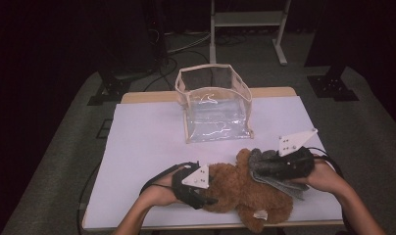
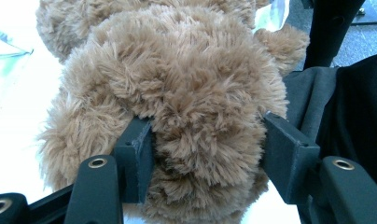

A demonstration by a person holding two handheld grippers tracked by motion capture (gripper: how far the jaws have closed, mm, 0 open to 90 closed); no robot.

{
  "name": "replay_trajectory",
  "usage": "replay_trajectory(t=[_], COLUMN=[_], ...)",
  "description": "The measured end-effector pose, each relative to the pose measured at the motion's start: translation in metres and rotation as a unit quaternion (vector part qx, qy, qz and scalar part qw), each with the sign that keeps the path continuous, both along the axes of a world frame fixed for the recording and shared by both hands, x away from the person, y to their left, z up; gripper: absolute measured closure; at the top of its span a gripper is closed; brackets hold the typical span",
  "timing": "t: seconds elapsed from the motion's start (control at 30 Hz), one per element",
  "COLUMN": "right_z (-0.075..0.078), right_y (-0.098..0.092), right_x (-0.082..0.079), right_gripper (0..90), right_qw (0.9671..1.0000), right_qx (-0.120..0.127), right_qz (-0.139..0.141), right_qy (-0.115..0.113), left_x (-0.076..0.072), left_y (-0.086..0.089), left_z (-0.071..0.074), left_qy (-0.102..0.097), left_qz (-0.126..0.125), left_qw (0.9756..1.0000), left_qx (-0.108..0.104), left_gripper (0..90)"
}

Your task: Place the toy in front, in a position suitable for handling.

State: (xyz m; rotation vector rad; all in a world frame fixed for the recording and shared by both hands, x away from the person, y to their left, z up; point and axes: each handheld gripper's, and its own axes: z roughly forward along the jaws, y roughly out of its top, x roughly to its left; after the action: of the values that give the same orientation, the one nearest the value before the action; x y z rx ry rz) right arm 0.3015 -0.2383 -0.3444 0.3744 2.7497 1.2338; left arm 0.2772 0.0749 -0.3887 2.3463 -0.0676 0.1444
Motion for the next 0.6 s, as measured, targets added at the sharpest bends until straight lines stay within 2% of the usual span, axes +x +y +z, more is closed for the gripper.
replay_trajectory(t=[0.1,0.2,0.3,0.4,0.47,0.53,0.6], right_z=[0.005,0.006,0.002,0.001,0.001,0.002,0.004], right_y=[0.010,0.023,0.030,0.020,0.008,0.000,0.002], right_x=[-0.001,0.001,0.003,0.005,0.009,0.012,0.014], right_gripper=[71.6,71.6,71.6,71.7,71.7,71.7,71.7], right_qw=[0.9998,0.9995,0.9992,0.9996,0.9999,1.0000,1.0000], right_qx=[-0.001,0.002,-0.008,-0.008,-0.008,-0.006,0.000], right_qz=[0.013,0.028,0.037,0.027,0.011,-0.005,-0.003], right_qy=[-0.013,-0.016,-0.012,0.001,0.007,0.005,0.003], left_x=[0.000,0.001,0.001,0.001,0.001,0.001,0.000], left_y=[-0.001,-0.001,0.000,0.001,0.001,0.000,0.000], left_z=[0.000,-0.001,-0.001,-0.002,-0.003,-0.002,-0.002], left_qy=[0.003,0.003,0.003,0.000,0.000,-0.002,-0.001], left_qz=[0.001,0.001,0.000,0.000,0.001,0.000,0.002], left_qw=[1.0000,1.0000,1.0000,0.9999,0.9999,1.0000,1.0000], left_qx=[0.000,-0.001,-0.004,-0.010,-0.011,-0.008,-0.008], left_gripper=[39.3,39.2,39.1,38.8,38.2,38.1,37.6])
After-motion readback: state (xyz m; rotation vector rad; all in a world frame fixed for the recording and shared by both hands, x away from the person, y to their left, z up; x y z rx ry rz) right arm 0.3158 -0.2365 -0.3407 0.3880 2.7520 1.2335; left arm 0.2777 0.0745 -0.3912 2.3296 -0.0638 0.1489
